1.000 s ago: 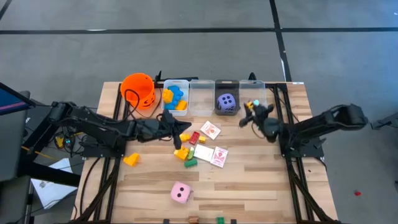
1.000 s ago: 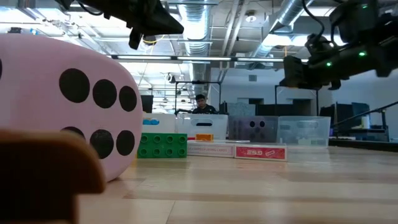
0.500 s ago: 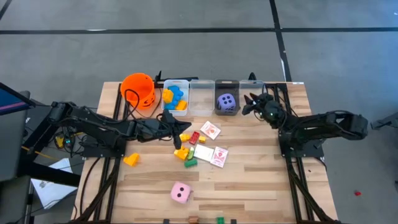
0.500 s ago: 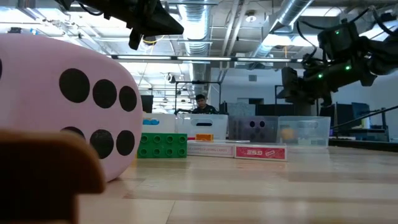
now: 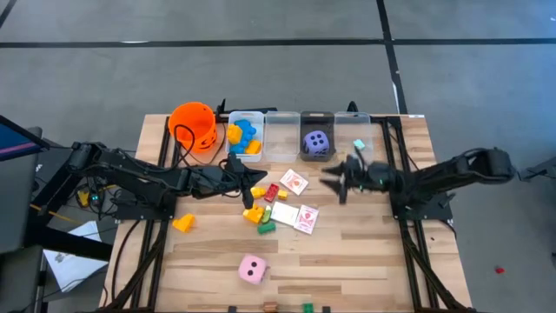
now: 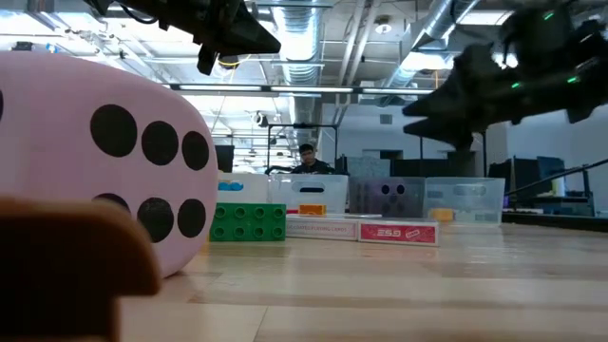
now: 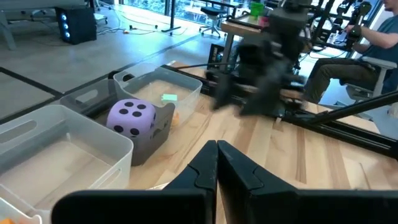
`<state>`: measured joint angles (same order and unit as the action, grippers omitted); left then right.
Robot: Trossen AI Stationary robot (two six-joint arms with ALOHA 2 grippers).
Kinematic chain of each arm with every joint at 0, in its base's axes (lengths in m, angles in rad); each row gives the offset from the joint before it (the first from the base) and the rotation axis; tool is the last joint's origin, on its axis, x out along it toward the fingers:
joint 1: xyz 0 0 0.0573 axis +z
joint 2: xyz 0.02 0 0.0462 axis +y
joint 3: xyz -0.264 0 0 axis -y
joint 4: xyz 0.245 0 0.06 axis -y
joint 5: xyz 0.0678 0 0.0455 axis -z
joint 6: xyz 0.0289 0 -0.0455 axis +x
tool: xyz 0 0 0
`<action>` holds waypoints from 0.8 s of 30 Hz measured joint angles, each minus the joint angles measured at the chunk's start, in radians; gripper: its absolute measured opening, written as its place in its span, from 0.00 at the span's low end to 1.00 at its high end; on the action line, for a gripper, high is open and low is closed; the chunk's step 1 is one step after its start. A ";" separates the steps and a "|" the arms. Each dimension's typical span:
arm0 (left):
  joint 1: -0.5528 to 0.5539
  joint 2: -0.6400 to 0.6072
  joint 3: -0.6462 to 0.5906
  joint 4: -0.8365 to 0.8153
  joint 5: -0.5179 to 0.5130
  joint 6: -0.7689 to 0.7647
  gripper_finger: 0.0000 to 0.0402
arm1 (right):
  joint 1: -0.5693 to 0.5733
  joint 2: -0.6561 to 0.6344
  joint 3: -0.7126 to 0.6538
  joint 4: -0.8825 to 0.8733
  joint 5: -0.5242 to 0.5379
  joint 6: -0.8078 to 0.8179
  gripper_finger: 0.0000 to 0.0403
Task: Pick & Place Toys
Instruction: Adjust the red deck of cards on the table
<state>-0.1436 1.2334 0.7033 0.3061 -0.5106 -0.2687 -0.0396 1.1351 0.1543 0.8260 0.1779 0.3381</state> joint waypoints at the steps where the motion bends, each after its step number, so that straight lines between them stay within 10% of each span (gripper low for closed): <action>1: 0.000 0.000 0.000 0.000 0.000 0.000 0.00 | 0.060 0.000 0.000 -0.002 0.046 -0.008 0.50; 12: -0.002 0.000 0.000 -0.013 0.067 -0.007 0.00 | 0.464 0.000 0.000 -0.078 0.339 0.046 0.44; 18: -0.003 0.000 0.000 -0.035 0.279 -0.009 0.00 | 0.494 0.050 0.010 -0.112 0.356 0.088 0.20; 24: -0.002 0.000 0.000 -0.028 0.275 -0.009 0.00 | 0.468 0.165 0.142 -0.236 0.343 0.025 0.04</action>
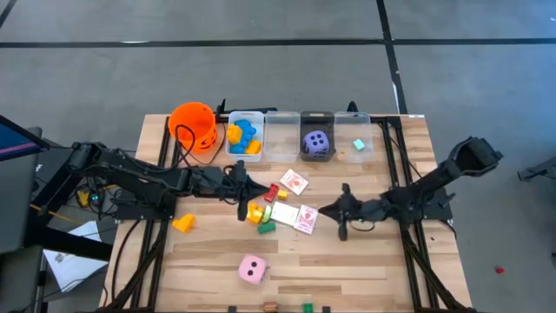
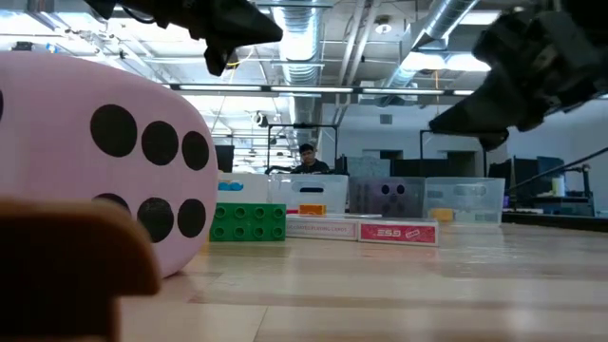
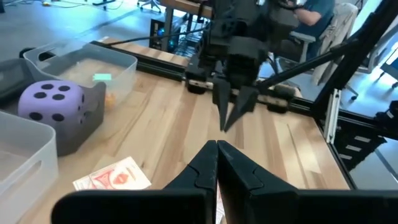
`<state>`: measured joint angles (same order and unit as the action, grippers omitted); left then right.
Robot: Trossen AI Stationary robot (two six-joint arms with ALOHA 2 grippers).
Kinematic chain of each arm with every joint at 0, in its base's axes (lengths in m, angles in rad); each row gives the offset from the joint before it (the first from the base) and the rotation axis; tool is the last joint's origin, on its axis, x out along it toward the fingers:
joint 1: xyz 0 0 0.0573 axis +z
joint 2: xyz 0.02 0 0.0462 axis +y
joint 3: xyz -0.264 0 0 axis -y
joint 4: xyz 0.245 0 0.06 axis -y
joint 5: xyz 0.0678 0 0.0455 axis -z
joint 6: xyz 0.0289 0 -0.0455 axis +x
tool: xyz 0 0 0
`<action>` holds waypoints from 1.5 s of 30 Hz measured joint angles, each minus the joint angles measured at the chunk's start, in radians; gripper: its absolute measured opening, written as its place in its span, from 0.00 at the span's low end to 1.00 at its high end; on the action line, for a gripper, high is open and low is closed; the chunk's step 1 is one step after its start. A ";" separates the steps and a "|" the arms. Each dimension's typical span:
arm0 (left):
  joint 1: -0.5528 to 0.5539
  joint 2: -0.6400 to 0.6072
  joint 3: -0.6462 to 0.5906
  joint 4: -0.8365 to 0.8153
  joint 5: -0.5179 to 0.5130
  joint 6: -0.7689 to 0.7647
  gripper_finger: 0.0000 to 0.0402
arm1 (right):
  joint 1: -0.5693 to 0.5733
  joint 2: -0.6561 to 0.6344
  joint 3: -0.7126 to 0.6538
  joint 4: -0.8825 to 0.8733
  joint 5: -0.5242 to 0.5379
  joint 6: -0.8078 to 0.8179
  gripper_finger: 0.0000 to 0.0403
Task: Pick & Place Toys
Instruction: Adjust the red deck of cards on the table
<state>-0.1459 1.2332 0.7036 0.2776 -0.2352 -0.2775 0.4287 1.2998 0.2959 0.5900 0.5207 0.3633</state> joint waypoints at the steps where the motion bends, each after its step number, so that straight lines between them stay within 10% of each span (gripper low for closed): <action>1: 0.000 0.000 0.000 0.000 -0.001 0.000 0.00 | -0.002 0.027 0.041 -0.060 -0.006 -0.014 0.04; 15: 0.001 0.000 0.000 -0.001 -0.002 0.000 0.00 | -0.075 0.419 0.570 -0.839 -0.130 0.076 0.00; 33: 0.001 0.000 0.000 -0.008 -0.003 0.000 0.00 | -0.165 0.452 0.675 -1.083 -0.517 0.758 0.00; 45: 0.001 0.000 0.000 -0.007 -0.003 0.008 0.00 | -0.116 0.429 0.707 -1.182 -0.331 0.715 0.00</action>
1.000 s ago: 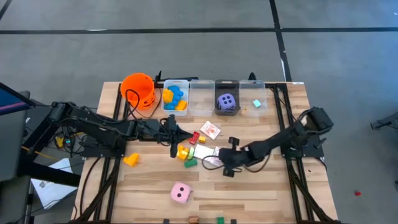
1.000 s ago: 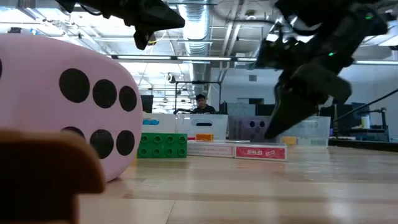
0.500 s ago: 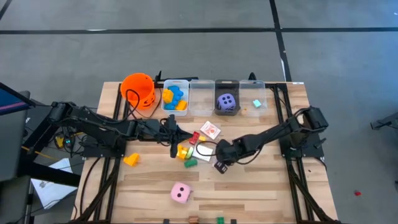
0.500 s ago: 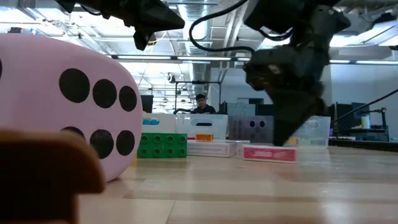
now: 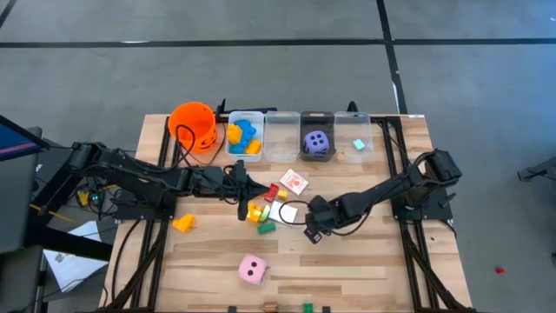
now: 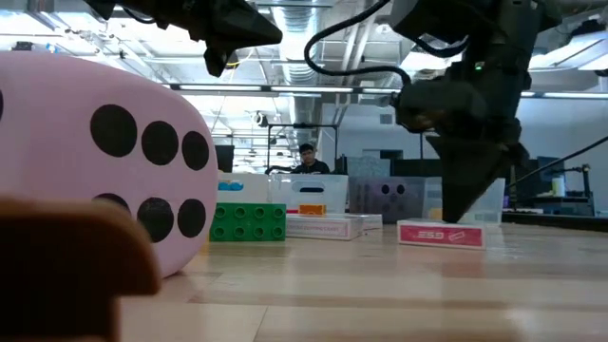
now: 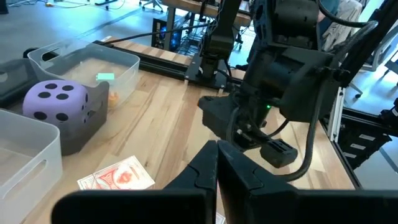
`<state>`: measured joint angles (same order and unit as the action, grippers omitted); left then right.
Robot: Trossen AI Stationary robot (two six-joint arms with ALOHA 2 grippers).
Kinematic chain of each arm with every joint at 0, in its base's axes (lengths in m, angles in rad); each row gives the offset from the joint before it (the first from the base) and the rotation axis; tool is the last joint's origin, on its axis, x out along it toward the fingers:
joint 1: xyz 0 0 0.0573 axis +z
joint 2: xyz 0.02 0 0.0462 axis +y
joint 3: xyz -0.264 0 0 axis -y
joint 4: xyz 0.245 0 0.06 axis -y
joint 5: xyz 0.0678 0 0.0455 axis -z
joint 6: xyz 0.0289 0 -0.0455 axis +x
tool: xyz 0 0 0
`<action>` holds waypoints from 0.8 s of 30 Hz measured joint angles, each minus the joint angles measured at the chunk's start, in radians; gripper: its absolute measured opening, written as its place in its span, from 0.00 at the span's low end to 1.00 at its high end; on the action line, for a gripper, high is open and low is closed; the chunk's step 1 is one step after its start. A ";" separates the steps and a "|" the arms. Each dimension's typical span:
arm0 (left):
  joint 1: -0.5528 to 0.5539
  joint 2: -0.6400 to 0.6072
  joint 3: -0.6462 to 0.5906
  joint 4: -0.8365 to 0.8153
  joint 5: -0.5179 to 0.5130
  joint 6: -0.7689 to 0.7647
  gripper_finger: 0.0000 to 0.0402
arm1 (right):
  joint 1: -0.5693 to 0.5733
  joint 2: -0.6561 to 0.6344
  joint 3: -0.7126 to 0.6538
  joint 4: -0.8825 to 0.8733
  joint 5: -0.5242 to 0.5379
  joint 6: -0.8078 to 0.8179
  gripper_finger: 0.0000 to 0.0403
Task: Pick & Place Toys
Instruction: Adjust the red deck of cards on the table
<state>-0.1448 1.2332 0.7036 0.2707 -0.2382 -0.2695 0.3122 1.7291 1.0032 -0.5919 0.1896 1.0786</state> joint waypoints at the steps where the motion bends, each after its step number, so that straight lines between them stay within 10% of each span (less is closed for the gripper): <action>1: 0.000 0.000 0.000 0.000 0.000 0.000 0.00 | 0.007 -0.009 0.012 -0.022 0.030 -0.006 0.00; 24: 0.000 0.000 0.000 0.023 0.000 0.002 0.00 | 0.018 -0.036 0.041 -0.244 -0.063 0.059 0.00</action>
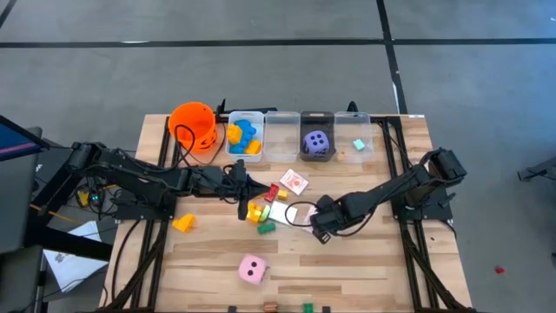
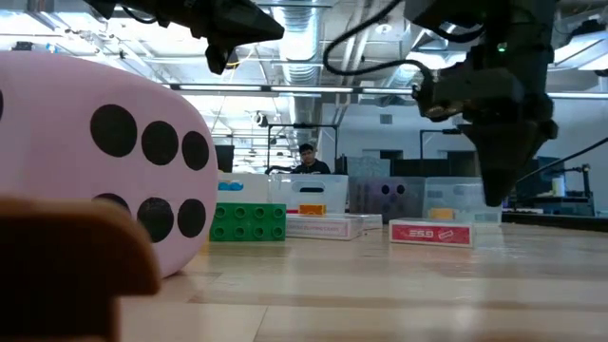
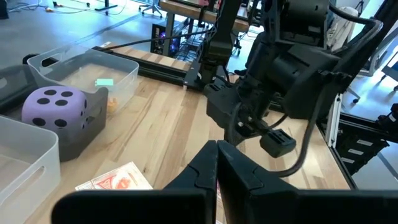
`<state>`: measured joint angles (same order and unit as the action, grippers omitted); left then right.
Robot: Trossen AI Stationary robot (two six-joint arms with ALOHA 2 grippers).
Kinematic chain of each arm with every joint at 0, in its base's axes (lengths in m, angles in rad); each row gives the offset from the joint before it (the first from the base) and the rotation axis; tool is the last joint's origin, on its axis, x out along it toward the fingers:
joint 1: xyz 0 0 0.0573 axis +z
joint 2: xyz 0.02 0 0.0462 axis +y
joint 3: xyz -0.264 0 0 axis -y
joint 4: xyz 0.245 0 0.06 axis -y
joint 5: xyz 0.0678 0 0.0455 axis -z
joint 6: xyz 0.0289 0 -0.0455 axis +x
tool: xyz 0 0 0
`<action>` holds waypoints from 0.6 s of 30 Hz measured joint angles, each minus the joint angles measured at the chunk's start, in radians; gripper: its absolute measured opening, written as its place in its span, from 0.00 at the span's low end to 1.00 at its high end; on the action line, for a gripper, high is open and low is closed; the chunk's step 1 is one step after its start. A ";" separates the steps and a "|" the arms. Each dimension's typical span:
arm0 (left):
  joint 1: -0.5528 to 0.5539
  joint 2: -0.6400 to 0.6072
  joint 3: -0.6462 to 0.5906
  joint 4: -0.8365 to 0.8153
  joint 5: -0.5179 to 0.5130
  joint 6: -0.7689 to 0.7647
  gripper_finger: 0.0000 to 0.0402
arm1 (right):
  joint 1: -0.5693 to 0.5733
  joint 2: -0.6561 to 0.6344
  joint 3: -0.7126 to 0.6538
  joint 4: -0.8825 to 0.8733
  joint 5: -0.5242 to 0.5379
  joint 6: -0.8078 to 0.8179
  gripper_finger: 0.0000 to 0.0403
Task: Pick & Place Toys
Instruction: Adjust the red deck of cards on the table
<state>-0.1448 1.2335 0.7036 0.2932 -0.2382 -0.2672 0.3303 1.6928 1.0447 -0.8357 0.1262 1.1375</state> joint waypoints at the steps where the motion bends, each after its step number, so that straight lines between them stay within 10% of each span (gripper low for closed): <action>1: 0.000 0.000 0.000 -0.001 0.000 -0.001 0.00 | -0.004 0.000 -0.003 -0.003 0.000 0.000 0.00; 12: 0.000 0.000 0.000 -0.002 0.000 -0.002 0.00 | -0.078 -0.002 -0.072 0.035 -0.026 -0.031 0.00; 18: 0.000 0.000 0.000 -0.002 0.000 -0.002 0.00 | -0.088 -0.002 -0.071 0.292 0.149 -0.247 0.00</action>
<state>-0.1448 1.2332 0.7036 0.2913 -0.2382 -0.2691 0.2427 1.6904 0.9733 -0.5438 0.2748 0.8910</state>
